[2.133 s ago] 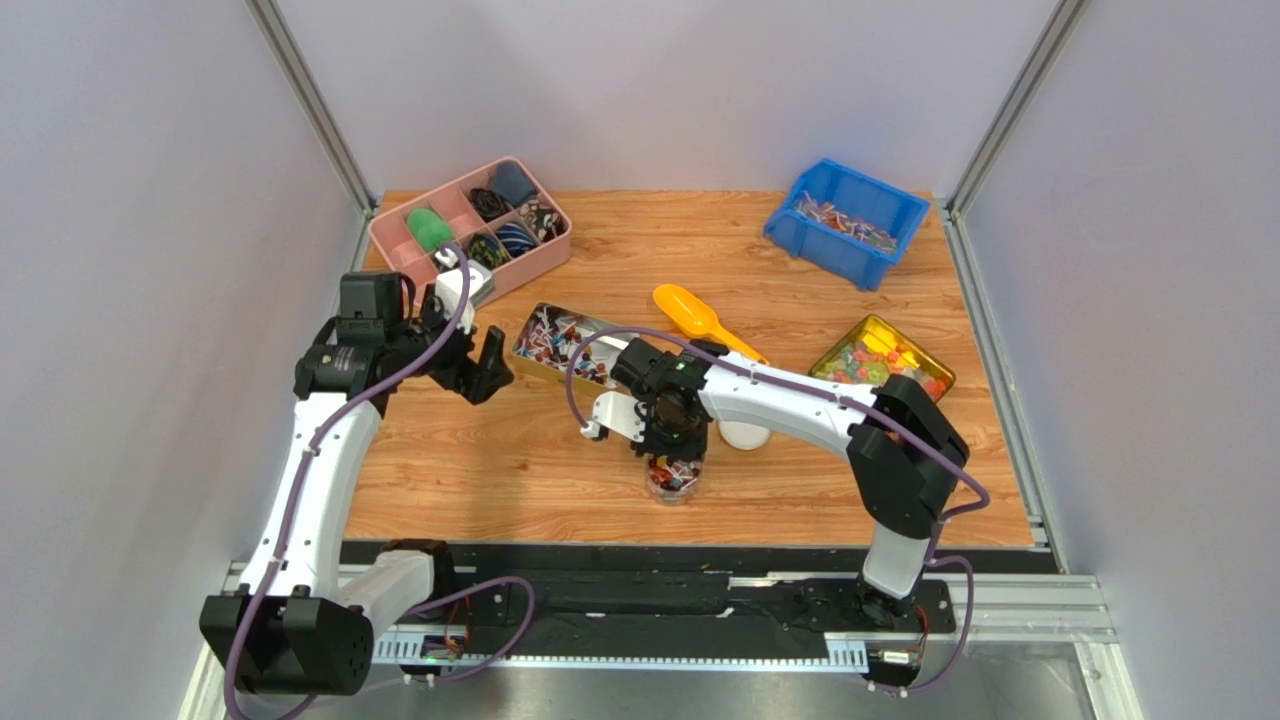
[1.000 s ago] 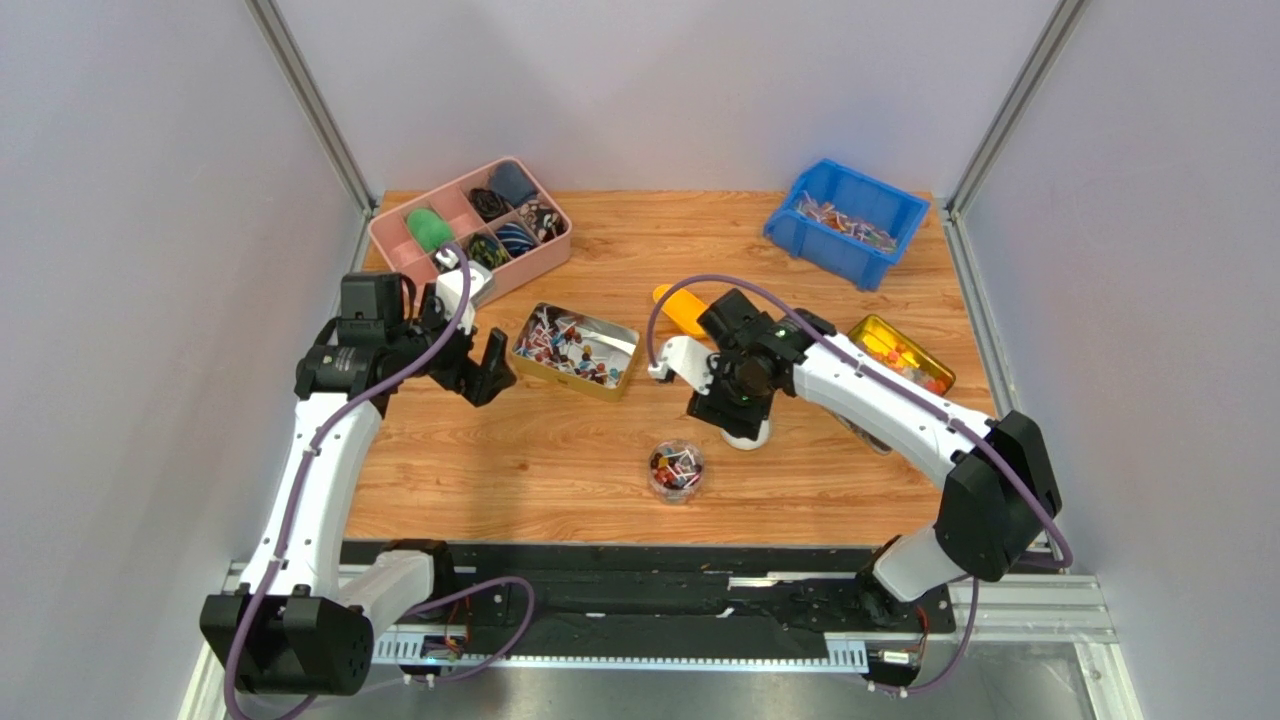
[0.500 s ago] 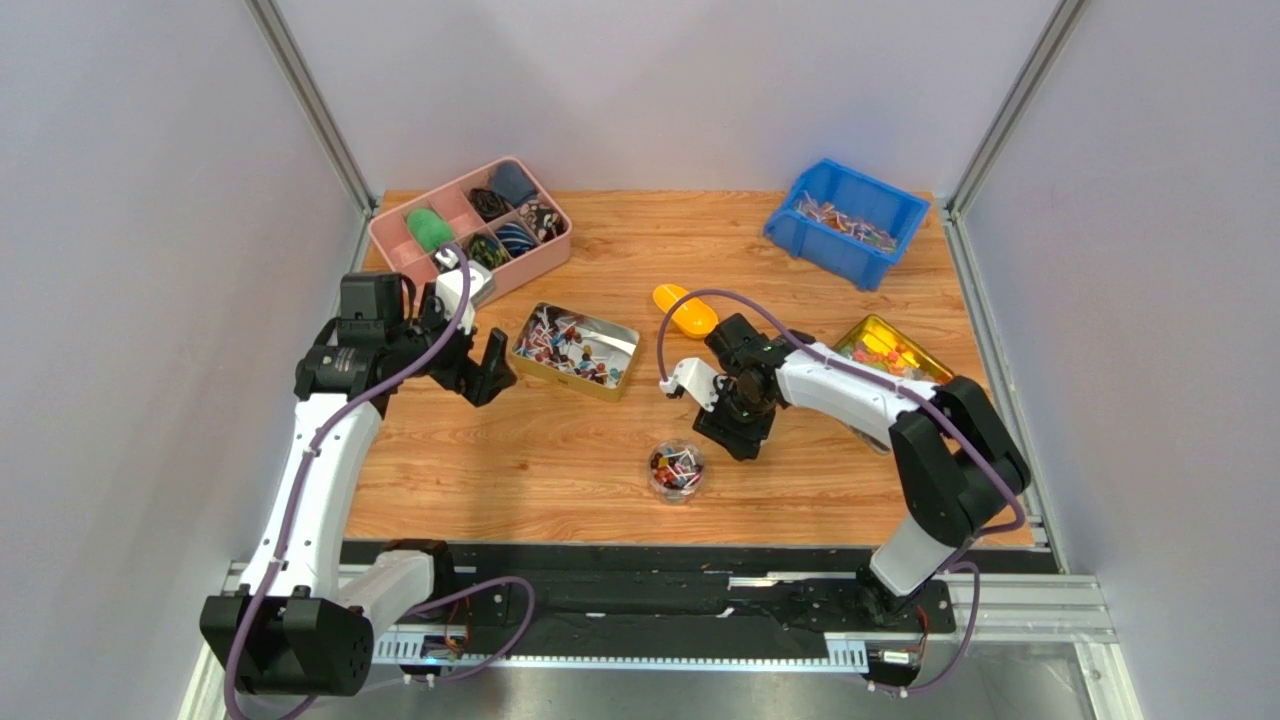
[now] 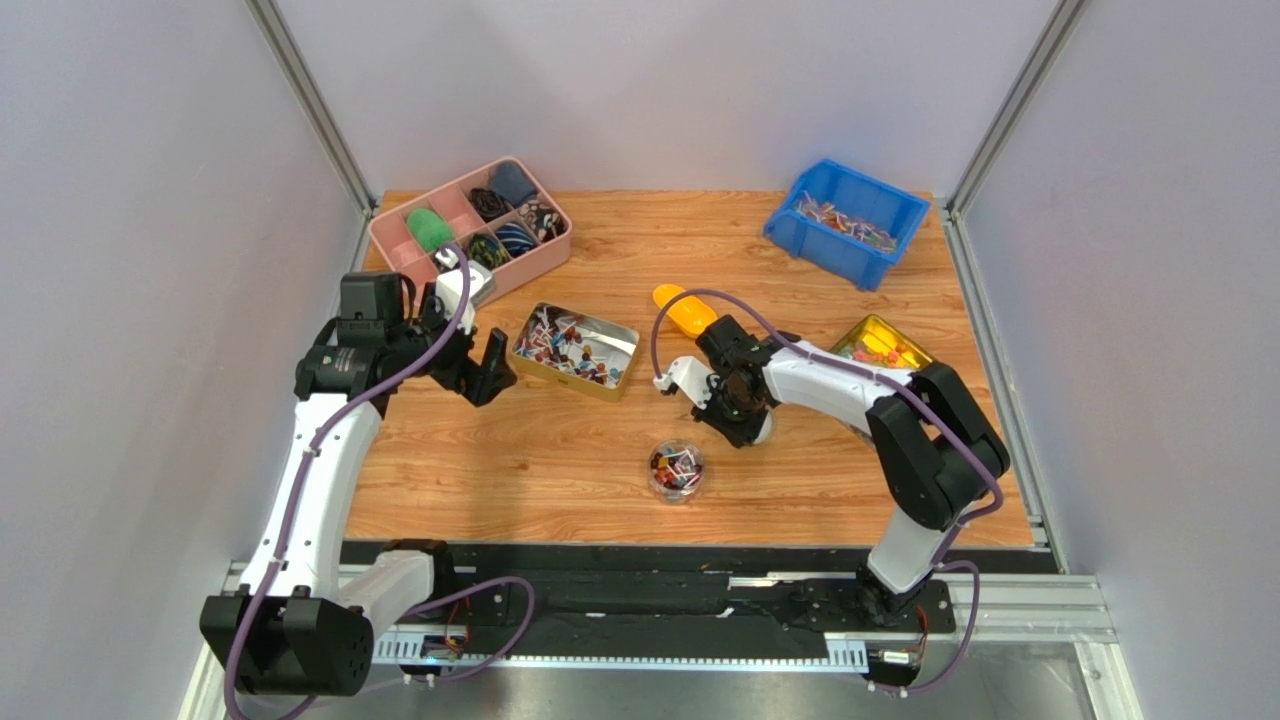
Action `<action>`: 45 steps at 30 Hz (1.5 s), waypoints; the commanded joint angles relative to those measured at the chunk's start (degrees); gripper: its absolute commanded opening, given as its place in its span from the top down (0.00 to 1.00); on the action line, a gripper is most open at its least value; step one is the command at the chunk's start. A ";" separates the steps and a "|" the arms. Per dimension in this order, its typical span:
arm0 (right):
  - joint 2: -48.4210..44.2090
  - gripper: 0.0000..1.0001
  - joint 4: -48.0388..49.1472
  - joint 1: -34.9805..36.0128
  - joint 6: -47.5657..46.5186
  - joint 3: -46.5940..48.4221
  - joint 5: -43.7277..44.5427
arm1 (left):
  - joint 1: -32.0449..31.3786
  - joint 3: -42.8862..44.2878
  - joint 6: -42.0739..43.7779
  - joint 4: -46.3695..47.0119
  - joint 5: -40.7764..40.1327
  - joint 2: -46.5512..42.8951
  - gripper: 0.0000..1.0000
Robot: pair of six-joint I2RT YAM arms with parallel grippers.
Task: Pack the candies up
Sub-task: Pick up the bottle lid at the center of the board.
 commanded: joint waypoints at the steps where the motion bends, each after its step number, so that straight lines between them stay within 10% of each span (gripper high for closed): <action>1: 2.51 1.00 1.15 0.16 0.33 0.44 0.41 | -0.12 -0.17 1.79 1.41 2.23 -0.62 0.01; 15: -8.47 1.00 -24.14 -2.39 -4.76 20.20 -17.24 | -4.07 1.23 18.83 1.06 12.86 -1.76 0.01; 29: 4.17 1.00 -50.96 0.94 -13.37 48.51 -42.03 | -9.35 -10.37 44.32 16.88 38.17 -7.92 0.01; 45: 6.82 1.00 -53.96 8.15 -14.34 51.94 -46.17 | -21.21 -10.28 51.80 16.09 31.59 -0.80 0.08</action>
